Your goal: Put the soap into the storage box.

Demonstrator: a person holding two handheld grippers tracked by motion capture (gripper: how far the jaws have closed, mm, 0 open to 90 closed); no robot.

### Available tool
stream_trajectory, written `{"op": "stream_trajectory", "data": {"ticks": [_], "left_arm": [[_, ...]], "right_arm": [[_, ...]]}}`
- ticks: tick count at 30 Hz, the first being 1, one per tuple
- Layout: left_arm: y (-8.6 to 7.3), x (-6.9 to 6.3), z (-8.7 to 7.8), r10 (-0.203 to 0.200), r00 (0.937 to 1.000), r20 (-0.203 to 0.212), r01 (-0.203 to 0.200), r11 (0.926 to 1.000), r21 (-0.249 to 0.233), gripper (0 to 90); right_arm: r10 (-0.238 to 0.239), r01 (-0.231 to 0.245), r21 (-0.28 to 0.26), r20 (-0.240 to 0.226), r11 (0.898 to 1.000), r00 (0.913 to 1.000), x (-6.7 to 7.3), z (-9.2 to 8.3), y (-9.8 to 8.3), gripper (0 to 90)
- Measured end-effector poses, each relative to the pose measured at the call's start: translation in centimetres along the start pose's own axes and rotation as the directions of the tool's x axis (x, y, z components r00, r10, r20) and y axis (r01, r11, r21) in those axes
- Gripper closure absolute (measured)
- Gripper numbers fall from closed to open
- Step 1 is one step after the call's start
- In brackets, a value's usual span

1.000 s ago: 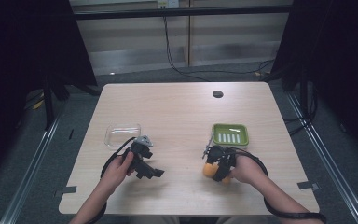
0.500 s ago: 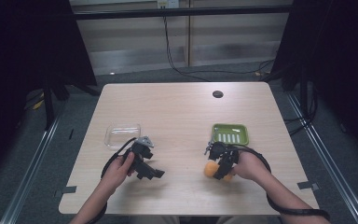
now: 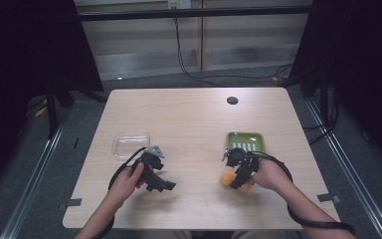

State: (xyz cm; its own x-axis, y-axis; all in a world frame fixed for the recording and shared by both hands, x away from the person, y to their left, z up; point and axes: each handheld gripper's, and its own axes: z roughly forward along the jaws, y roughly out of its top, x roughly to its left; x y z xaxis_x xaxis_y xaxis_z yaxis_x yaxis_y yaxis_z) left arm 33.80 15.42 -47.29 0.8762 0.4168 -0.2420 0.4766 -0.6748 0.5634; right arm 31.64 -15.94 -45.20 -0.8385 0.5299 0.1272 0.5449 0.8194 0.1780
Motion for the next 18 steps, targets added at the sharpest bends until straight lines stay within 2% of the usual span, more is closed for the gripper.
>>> {"op": "stream_trajectory", "data": {"ticks": [1,2,3,5,6,7,8,12,13,16,17,18], "left_arm": [[0.0,0.0,0.0,-0.001,1.0,-0.003,0.001,1.0,0.004,4.0],[-0.1,0.0,0.1,-0.007,1.0,-0.001,0.007,1.0,-0.005,4.1],[-0.1,0.0,0.0,-0.004,1.0,-0.003,0.005,1.0,0.002,4.1],[0.0,0.1,0.1,0.0,1.0,-0.002,0.0,1.0,-0.004,4.0],[0.0,0.1,0.1,0.002,1.0,-0.002,-0.002,1.0,-0.001,4.1],[0.0,0.0,0.2,-0.012,0.9999,0.0,0.012,0.9999,-0.012,4.1],[0.0,0.1,0.1,0.009,1.0,-0.002,-0.009,0.9999,0.008,4.1],[0.0,0.0,0.1,0.0,1.0,0.001,0.0,1.0,0.002,4.1],[0.0,0.0,0.1,0.0,1.0,0.001,0.0,1.0,0.002,4.1],[0.0,0.0,0.1,0.0,1.0,0.0,0.0,1.0,0.004,4.1],[0.0,0.0,0.1,0.0,1.0,0.0,0.0,1.0,0.0,4.1],[0.0,0.1,0.1,0.013,0.9999,-0.002,-0.013,0.9999,0.008,4.1]], "right_arm": [[0.0,0.0,0.0,-0.009,1.0,1.0,0.0,-0.2,0.0,49.9],[0.024,-0.024,0.002,-0.012,1.0,0.9997,0.0,-0.4,0.0,49.9],[0.009,-0.01,-0.002,-0.016,1.0,0.9998,-0.1,-0.4,-0.1,49.9],[0.013,-0.013,-0.011,-0.014,1.0,0.9998,-0.2,-0.6,-0.1,49.9],[0.015,-0.015,-0.013,-0.031,1.0,0.9994,-0.3,-0.7,-0.2,49.9],[0.022,-0.022,-0.019,-0.035,1.0,0.9991,-0.3,-0.9,-0.2,50.0],[0.021,-0.022,-0.026,-0.04,0.999,0.999,-0.5,-1.0,-0.2,50.0],[0.028,-0.029,-0.021,-0.041,0.999,0.9988,-0.6,-1.4,-0.2,49.9],[0.028,-0.03,-0.036,-0.041,0.999,0.9988,-0.7,-1.5,-0.2,50.0],[0.031,-0.032,-0.023,-0.036,0.999,0.9989,-0.8,-1.8,-0.1,49.9],[0.021,-0.023,-0.036,-0.037,0.999,0.9991,-0.9,-1.8,-0.2,50.0],[0.025,-0.027,-0.036,-0.038,0.999,0.999,-0.9,-1.9,-0.2,50.0]]}}
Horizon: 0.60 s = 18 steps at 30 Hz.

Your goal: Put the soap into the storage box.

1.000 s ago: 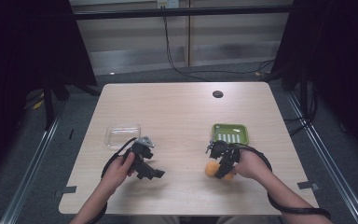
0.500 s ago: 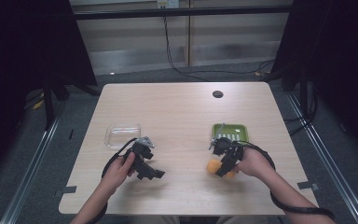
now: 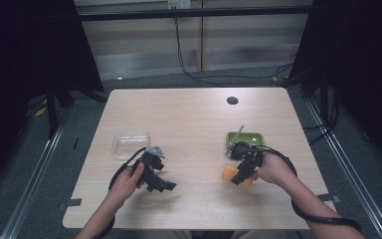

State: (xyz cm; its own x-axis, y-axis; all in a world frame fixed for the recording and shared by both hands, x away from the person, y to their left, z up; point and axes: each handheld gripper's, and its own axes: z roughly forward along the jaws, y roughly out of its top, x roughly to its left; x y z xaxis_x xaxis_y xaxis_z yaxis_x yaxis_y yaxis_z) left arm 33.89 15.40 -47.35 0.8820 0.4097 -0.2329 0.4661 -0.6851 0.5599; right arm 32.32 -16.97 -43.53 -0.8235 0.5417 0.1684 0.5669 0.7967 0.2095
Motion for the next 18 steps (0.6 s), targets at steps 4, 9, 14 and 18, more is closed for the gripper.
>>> {"op": "stream_trajectory", "data": {"ticks": [4,9,14,18], "left_arm": [[0.0,0.0,0.0,-0.013,0.9999,0.001,0.013,0.9998,-0.012,4.1],[0.0,-0.1,0.0,-0.017,0.9998,-0.002,0.017,0.9997,-0.017,4.0],[0.0,-0.2,0.0,-0.024,0.9997,-0.003,0.024,0.9994,-0.023,4.1],[0.0,-0.1,-0.1,-0.007,1.0,-0.001,0.007,0.9999,-0.016,4.0]], "right_arm": [[0.007,-0.007,0.003,-0.005,1.0,1.0,-0.1,-0.3,0.0,50.0],[0.003,-0.003,-0.011,-0.007,1.0,1.0,-0.3,-0.7,0.0,50.0],[-0.001,0.001,-0.023,-0.005,1.0,1.0,-0.8,-1.4,0.0,50.0],[0.006,-0.006,-0.031,-0.005,1.0,1.0,-0.9,-1.8,-0.1,49.9]]}}
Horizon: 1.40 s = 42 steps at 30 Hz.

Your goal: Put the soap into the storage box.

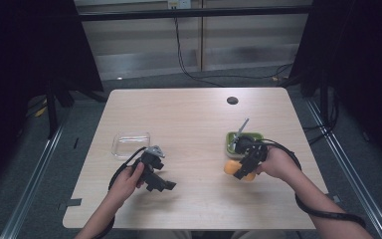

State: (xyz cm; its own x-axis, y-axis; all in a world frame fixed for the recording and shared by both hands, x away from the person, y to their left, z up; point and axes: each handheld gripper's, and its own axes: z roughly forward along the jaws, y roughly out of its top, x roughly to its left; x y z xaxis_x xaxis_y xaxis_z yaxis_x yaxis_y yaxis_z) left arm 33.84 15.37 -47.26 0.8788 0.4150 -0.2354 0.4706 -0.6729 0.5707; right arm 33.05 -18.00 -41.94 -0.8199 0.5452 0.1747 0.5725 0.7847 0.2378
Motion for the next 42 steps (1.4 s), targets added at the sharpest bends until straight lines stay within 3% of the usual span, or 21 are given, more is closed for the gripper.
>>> {"op": "stream_trajectory", "data": {"ticks": [14,15,29,42], "left_arm": [[-0.1,0.1,0.1,-0.006,1.0,-0.003,0.006,0.9999,0.011,4.1],[-0.1,0.0,0.2,-0.005,1.0,-0.001,0.005,0.9999,0.01,4.0],[0.0,0.0,0.3,0.001,1.0,0.0,-0.001,0.9999,0.016,4.1],[0.0,0.1,0.2,0.008,1.0,-0.001,-0.008,0.9997,0.022,4.1]], "right_arm": [[-0.01,0.01,-0.001,0.008,1.0,0.9999,-0.5,-1.1,0.0,50.0],[0.008,-0.008,0.003,0.012,1.0,0.9999,-0.4,-1.2,0.0,50.0],[-0.012,0.012,-0.021,0.011,1.0,0.9999,-1.1,-2.3,0.3,50.0],[0.017,-0.017,-0.03,0.014,0.999,0.9998,-2.1,-2.8,0.5,50.0]]}}
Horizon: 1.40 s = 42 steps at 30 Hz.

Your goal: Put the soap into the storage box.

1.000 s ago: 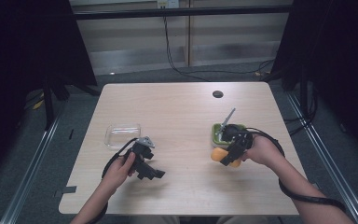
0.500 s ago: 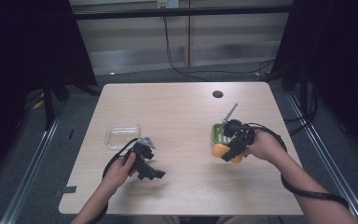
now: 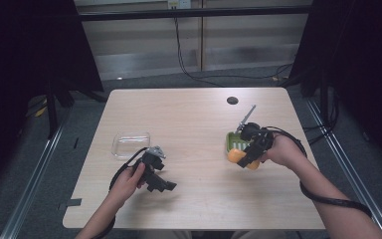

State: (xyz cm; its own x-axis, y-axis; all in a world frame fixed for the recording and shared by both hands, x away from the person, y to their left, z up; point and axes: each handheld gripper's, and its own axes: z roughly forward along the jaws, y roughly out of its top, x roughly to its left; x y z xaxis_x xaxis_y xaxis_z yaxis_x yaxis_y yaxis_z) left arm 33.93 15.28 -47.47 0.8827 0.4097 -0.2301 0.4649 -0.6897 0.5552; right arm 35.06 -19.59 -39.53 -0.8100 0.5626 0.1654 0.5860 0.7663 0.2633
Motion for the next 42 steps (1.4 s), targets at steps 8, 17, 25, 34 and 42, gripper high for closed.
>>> {"op": "stream_trajectory", "data": {"ticks": [8,17,25,34,42], "left_arm": [[0.0,0.0,-0.1,-0.008,1.0,-0.002,0.008,0.9999,-0.008,4.1],[0.0,0.0,-0.1,-0.008,1.0,0.002,0.008,0.9999,-0.008,4.0],[0.0,0.1,-0.1,-0.007,1.0,0.001,0.007,0.9999,-0.009,4.0],[0.0,0.0,-0.1,-0.011,0.9999,-0.002,0.011,0.9999,-0.011,4.0],[0.0,-0.1,-0.1,-0.022,0.9998,-0.002,0.022,0.9996,-0.018,4.1]], "right_arm": [[0.012,-0.012,-0.002,-0.001,1.0,0.9999,-0.7,-0.4,-0.1,50.0],[0.018,-0.018,-0.004,0.011,1.0,0.9998,-1.4,-0.7,0.0,50.0],[0.025,-0.024,-0.016,0.02,1.0,0.9995,-2.0,-0.7,0.0,50.0],[0.001,0.0,-0.02,0.048,1.0,0.9988,-2.7,-0.7,0.2,49.9],[-0.01,0.012,-0.024,0.072,1.0,0.9973,-3.0,-0.8,0.4,50.0]]}}
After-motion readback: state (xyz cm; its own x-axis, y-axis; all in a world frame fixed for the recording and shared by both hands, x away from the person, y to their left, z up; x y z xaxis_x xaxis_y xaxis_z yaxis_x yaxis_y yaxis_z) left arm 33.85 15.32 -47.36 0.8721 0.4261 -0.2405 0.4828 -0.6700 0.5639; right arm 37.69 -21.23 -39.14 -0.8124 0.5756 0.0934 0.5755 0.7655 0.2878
